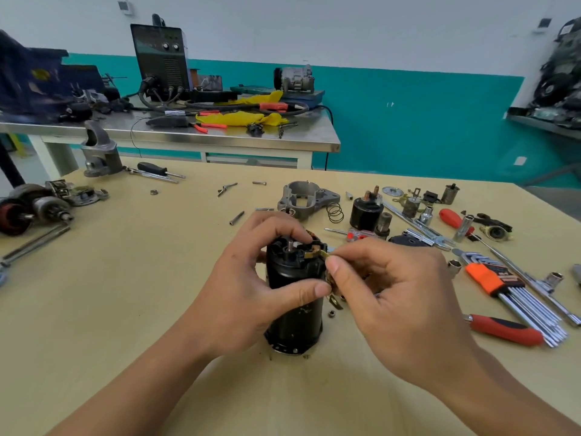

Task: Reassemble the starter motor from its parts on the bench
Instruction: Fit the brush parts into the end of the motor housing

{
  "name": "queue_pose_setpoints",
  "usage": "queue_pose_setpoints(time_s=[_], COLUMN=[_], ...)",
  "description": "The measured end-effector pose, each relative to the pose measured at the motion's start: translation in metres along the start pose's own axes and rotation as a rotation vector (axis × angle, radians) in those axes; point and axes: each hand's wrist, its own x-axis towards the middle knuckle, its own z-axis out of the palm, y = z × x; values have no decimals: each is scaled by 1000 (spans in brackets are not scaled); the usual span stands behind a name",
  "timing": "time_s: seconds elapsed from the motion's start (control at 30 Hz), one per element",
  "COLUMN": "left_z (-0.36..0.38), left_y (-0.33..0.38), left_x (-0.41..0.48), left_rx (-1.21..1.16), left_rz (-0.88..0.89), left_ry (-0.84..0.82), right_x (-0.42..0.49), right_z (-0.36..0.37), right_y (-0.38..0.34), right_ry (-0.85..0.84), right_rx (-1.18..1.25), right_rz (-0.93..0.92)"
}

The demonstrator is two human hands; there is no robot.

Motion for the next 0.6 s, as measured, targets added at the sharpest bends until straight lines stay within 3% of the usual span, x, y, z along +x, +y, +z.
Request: queue_pose_setpoints(time_s=[0.2, 0.6], left_z=[1, 1], left_y=[-1, 2], left_x=[-1, -3], left_rx=[5, -11], left_rz=[29, 17], left_ry=[-45, -73], right_x=[0, -1], right_z=[1, 3], right_y=[-2, 3], right_ry=[-11, 16], right_rx=[-127, -121], right_rz=[-104, -111])
